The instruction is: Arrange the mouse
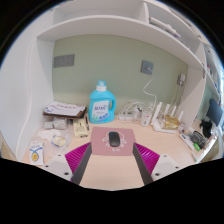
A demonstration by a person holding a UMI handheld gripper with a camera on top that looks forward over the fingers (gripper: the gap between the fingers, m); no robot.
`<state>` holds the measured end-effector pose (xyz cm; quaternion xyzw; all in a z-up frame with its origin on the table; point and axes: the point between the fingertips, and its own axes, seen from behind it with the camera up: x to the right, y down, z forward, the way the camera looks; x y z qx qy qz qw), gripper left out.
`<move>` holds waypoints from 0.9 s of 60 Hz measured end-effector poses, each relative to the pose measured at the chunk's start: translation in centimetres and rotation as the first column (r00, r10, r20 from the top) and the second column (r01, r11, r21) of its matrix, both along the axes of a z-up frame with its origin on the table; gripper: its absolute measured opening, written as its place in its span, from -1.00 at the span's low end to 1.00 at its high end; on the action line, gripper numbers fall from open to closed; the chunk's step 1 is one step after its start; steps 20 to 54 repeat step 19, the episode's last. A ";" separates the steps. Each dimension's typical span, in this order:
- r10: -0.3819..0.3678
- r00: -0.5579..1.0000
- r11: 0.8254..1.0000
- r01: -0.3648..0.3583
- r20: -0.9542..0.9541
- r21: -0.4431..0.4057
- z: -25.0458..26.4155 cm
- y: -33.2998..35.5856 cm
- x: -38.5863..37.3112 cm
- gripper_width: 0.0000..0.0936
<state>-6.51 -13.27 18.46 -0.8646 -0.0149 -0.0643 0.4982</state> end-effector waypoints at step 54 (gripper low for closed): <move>-0.008 1.000 1.000 0.008 -0.016 0.007 1.1 -3.4 -1.4 0.82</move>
